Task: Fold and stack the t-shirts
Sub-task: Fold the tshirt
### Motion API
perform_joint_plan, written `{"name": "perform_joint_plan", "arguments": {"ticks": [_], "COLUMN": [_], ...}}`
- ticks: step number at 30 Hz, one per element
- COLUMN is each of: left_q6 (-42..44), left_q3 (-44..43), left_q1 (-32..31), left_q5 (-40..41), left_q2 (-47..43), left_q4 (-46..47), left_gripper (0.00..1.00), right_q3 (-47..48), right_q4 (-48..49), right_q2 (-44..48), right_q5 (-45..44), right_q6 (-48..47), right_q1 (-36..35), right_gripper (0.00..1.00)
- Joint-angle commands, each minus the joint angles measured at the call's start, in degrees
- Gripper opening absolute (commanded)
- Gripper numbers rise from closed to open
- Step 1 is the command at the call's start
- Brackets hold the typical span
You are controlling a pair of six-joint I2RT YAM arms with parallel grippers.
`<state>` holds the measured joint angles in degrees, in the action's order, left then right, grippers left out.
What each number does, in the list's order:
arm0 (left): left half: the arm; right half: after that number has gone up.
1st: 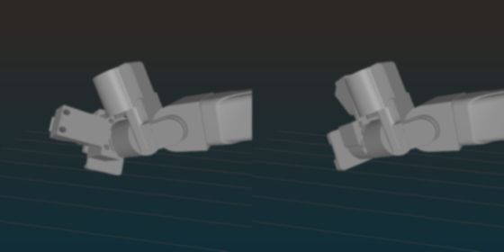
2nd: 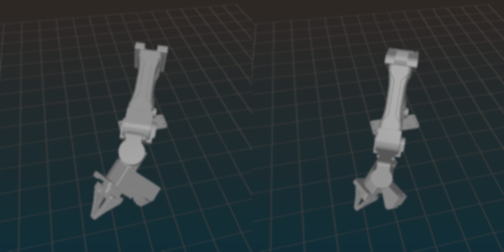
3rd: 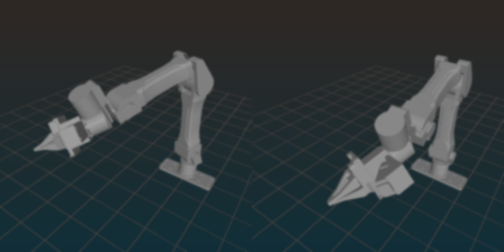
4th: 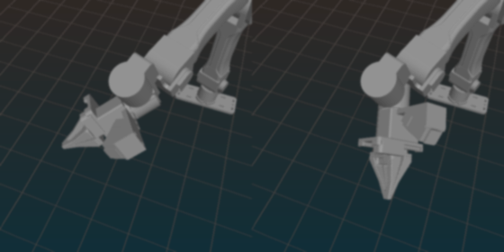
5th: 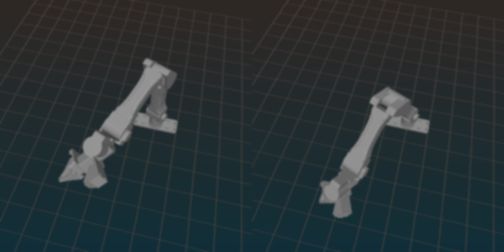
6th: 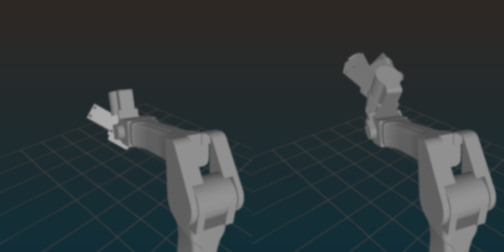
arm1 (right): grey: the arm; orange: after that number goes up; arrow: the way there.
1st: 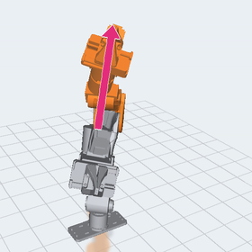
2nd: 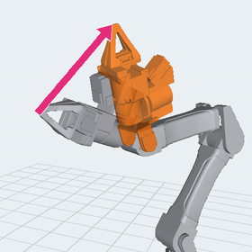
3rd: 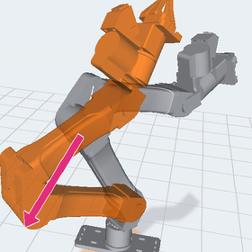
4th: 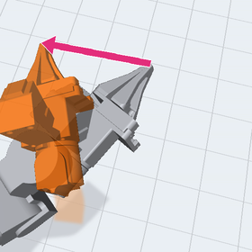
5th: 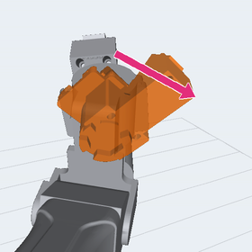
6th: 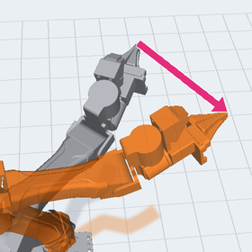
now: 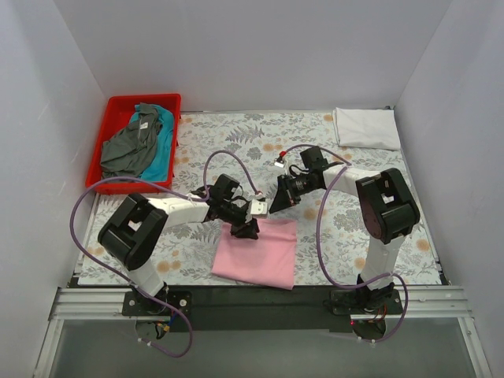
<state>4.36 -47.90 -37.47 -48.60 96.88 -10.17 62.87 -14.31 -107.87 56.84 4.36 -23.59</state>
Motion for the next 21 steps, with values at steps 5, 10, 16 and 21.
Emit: {"name": "perform_joint_plan", "arguments": {"ticks": [5,10,16,21], "left_q6": [2.2,2.8,3.7,4.8], "left_q3": [3.3,7.4,10.7,12.3], "left_q1": [-1.3,-2.6,-4.3,-5.1], "left_q5": [1.0,3.7,7.1,9.0], "left_q2": [-4.0,-9.3,-13.8,-16.7], "left_q4": [3.4,8.8,12.1,14.0], "left_gripper": [0.06,0.00,0.00,0.00], "right_q3": [0.6,1.7,3.5,3.3], "right_q4": [1.6,1.7,1.7,1.7], "right_q2": [-2.1,-4.2,-8.8,-11.7], "right_q5": [2.0,2.2,2.7,3.9], "right_q6": [-0.1,-0.3,-1.5,-2.7], "right_q1": [-2.9,-5.3,-7.1,-7.5], "right_gripper": [0.09,0.09,0.09,0.08]}}
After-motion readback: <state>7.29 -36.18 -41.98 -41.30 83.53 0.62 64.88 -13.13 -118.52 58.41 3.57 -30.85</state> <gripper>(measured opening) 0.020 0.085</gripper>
